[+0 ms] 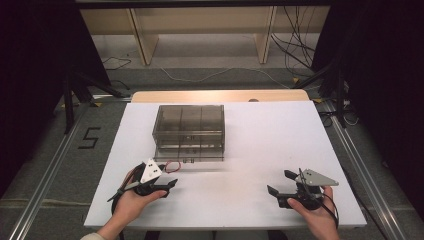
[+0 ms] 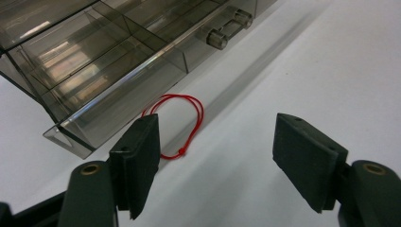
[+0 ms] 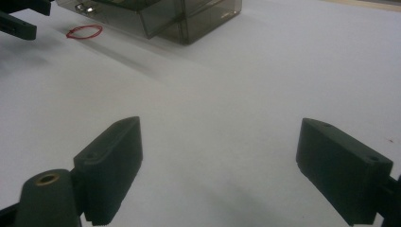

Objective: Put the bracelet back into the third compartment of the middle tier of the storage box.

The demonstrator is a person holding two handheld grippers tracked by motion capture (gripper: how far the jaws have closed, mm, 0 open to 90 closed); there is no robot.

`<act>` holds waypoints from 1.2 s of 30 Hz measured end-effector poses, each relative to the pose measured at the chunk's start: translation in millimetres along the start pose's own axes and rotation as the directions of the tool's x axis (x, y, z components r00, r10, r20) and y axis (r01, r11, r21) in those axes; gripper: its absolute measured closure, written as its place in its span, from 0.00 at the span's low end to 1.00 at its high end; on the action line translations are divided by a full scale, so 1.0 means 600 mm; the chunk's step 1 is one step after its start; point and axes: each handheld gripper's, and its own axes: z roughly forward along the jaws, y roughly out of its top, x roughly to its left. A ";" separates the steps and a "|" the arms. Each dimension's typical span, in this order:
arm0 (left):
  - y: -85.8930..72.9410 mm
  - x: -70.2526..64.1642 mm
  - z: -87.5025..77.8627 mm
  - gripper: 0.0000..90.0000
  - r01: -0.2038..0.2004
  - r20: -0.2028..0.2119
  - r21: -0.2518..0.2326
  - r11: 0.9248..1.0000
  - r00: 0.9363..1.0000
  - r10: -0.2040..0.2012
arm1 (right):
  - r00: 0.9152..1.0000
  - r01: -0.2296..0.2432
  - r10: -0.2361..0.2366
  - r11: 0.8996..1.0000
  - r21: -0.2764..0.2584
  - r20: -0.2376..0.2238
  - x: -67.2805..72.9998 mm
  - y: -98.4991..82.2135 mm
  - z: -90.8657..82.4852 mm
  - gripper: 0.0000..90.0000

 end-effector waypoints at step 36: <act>0.022 0.034 0.065 0.79 0.166 0.047 0.152 0.974 0.983 -0.175 | 1.000 -0.002 0.002 1.000 0.000 -0.002 0.000 0.000 0.000 0.18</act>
